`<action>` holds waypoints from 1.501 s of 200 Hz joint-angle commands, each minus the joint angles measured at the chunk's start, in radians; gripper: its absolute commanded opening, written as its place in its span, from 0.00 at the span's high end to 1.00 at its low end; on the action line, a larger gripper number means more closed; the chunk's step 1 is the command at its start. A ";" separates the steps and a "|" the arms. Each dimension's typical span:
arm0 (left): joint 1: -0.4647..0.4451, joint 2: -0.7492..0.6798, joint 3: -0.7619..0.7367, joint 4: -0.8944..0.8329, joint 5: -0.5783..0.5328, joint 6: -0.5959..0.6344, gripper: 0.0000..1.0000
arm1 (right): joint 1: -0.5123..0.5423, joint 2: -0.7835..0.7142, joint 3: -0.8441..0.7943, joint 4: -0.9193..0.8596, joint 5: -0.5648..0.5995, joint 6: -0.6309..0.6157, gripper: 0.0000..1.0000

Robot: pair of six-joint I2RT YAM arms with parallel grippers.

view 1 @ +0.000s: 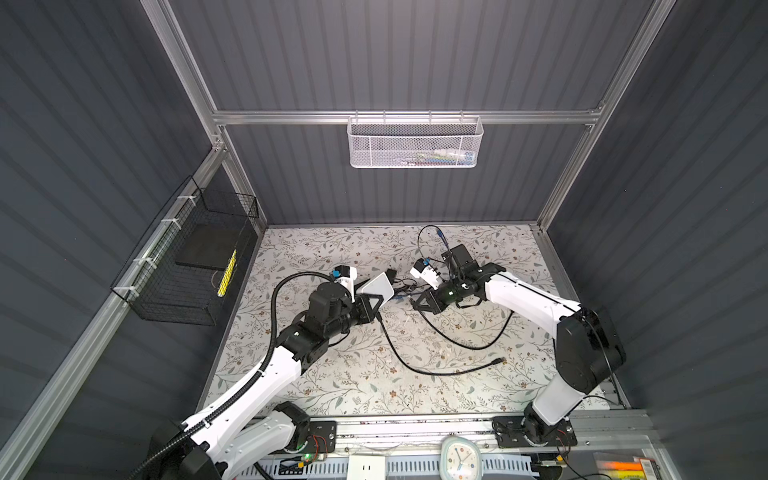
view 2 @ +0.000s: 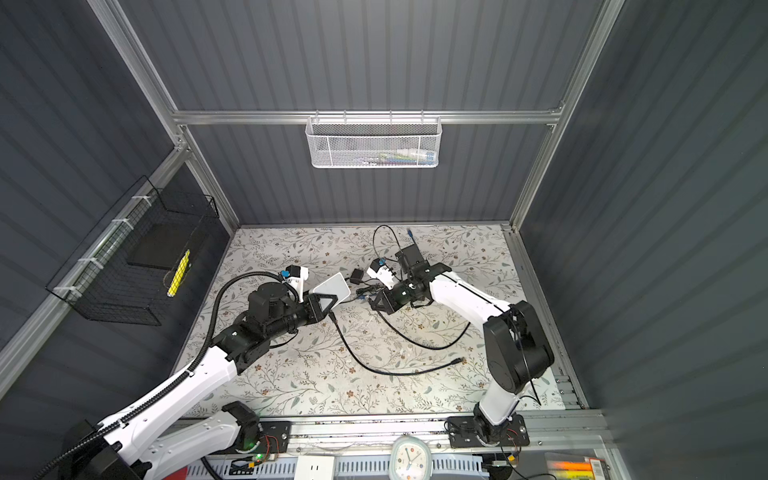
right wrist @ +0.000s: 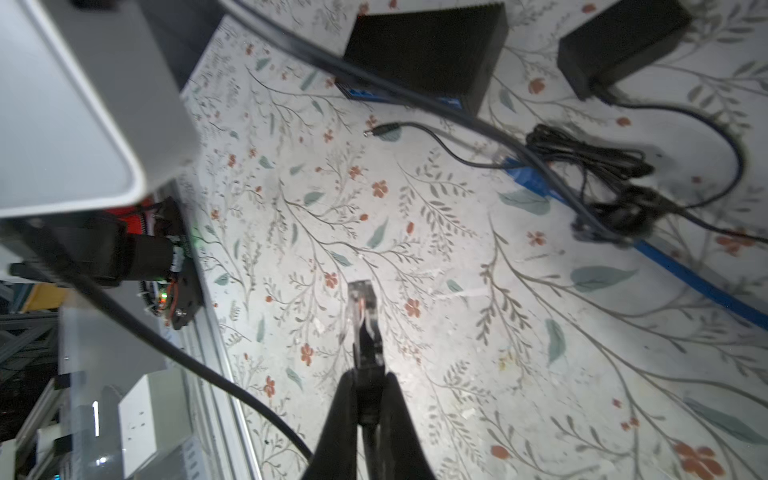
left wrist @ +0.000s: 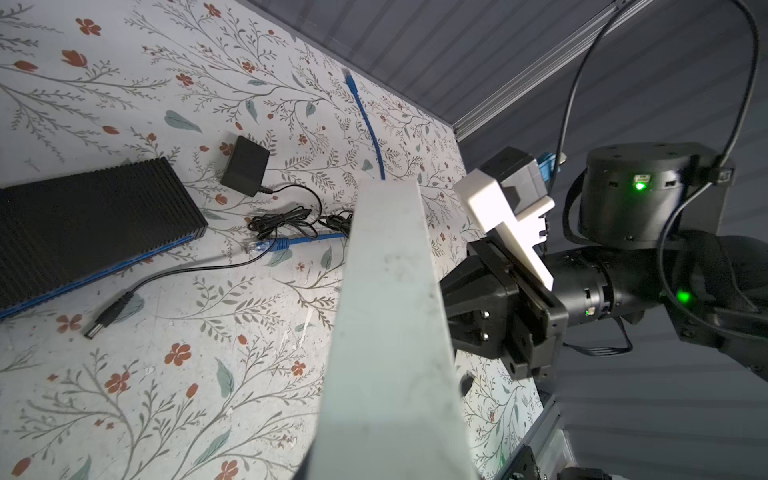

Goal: Insert the plug into the switch port
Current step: 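Lift the black plug toward the router's underside while the left gripper brings the router closer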

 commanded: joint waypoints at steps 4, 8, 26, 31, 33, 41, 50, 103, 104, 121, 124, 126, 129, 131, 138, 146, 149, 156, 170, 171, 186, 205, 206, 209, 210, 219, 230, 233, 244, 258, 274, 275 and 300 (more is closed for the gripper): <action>0.009 0.007 0.048 0.104 0.029 0.013 1.00 | 0.000 -0.041 -0.038 0.060 -0.161 0.121 1.00; 0.009 0.013 0.050 0.114 0.031 0.013 1.00 | -0.001 -0.047 -0.039 0.061 -0.171 0.131 1.00; 0.009 0.040 0.053 0.166 0.055 -0.001 1.00 | -0.001 -0.087 -0.071 0.106 -0.184 0.197 1.00; 0.009 0.049 0.053 0.180 0.062 -0.004 1.00 | 0.000 -0.105 -0.090 0.131 -0.184 0.213 1.00; 0.009 0.052 0.053 0.184 0.065 -0.007 1.00 | 0.000 -0.108 -0.093 0.134 -0.184 0.217 1.00; 0.009 0.064 0.052 0.203 0.076 -0.011 1.00 | 0.000 -0.129 -0.108 0.146 -0.169 0.233 1.00; 0.009 0.078 0.048 0.228 0.092 -0.016 1.00 | -0.001 -0.150 -0.119 0.136 -0.148 0.234 1.00; 0.008 0.194 0.074 0.431 0.275 -0.048 1.00 | -0.008 -0.250 -0.155 0.060 -0.039 0.248 1.00; 0.008 0.197 0.074 0.435 0.278 -0.049 1.00 | -0.008 -0.252 -0.156 0.060 -0.037 0.249 1.00; 0.008 0.224 0.083 0.481 0.303 -0.053 1.00 | -0.019 -0.284 -0.170 0.058 -0.027 0.263 1.00; 0.008 0.228 0.084 0.484 0.307 -0.052 1.00 | -0.021 -0.289 -0.173 0.058 -0.026 0.264 1.00; 0.008 0.231 0.085 0.487 0.308 -0.052 1.00 | -0.022 -0.292 -0.175 0.058 -0.025 0.267 1.00; 0.008 0.236 0.089 0.489 0.313 -0.053 1.00 | -0.022 -0.296 -0.177 0.059 -0.025 0.270 1.00; 0.008 0.241 0.089 0.491 0.316 -0.053 1.00 | -0.023 -0.301 -0.180 0.059 -0.023 0.273 1.00; 0.009 0.252 0.095 0.504 0.327 -0.054 1.00 | -0.023 -0.310 -0.185 0.060 -0.022 0.276 1.00; 0.008 0.265 0.096 0.526 0.341 -0.064 1.00 | -0.024 -0.318 -0.189 0.058 -0.017 0.278 1.00; 0.008 0.269 0.096 0.534 0.344 -0.069 1.00 | -0.024 -0.322 -0.190 0.056 -0.013 0.281 1.00; 0.008 0.278 0.097 0.550 0.354 -0.076 1.00 | -0.025 -0.329 -0.194 0.055 -0.007 0.281 1.00; 0.008 0.295 0.100 0.587 0.375 -0.089 1.00 | -0.027 -0.342 -0.200 0.054 0.002 0.284 1.00; 0.009 0.296 0.099 0.589 0.376 -0.090 1.00 | -0.027 -0.343 -0.200 0.054 0.002 0.284 1.00; 0.006 0.311 0.092 0.635 0.386 -0.102 1.00 | -0.030 -0.364 -0.206 0.058 0.007 0.295 1.00; 0.006 0.341 0.093 0.682 0.402 -0.124 1.00 | -0.040 -0.382 -0.212 0.073 -0.002 0.307 1.00; 0.006 0.342 0.093 0.685 0.403 -0.125 1.00 | -0.041 -0.383 -0.212 0.073 -0.002 0.308 1.00; 0.006 0.346 0.094 0.691 0.405 -0.127 1.00 | -0.041 -0.384 -0.211 0.075 -0.003 0.311 1.00; 0.006 0.348 0.094 0.693 0.406 -0.128 1.00 | -0.041 -0.385 -0.212 0.075 -0.003 0.311 1.00; 0.006 0.358 0.094 0.711 0.415 -0.137 1.00 | -0.047 -0.387 -0.213 0.078 -0.008 0.313 1.00; 0.006 0.365 0.096 0.714 0.415 -0.141 1.00 | -0.053 -0.392 -0.216 0.078 -0.012 0.322 1.00; 0.006 0.366 0.096 0.715 0.416 -0.140 1.00 | -0.055 -0.394 -0.217 0.078 -0.014 0.324 1.00; 0.005 0.366 0.096 0.713 0.416 -0.143 1.00 | -0.058 -0.400 -0.220 0.112 -0.017 0.330 1.00; 0.005 0.366 0.095 0.707 0.413 -0.142 1.00 | -0.062 -0.407 -0.225 0.128 -0.022 0.335 1.00; 0.002 0.366 0.097 0.706 0.414 -0.144 1.00 | -0.064 -0.411 -0.224 0.144 -0.032 0.338 1.00; 0.001 0.366 0.097 0.706 0.415 -0.144 1.00 | -0.064 -0.411 -0.224 0.146 -0.035 0.338 1.00; -0.005 0.372 0.103 0.706 0.419 -0.147 1.00 | -0.072 -0.400 -0.219 0.160 -0.047 0.334 1.00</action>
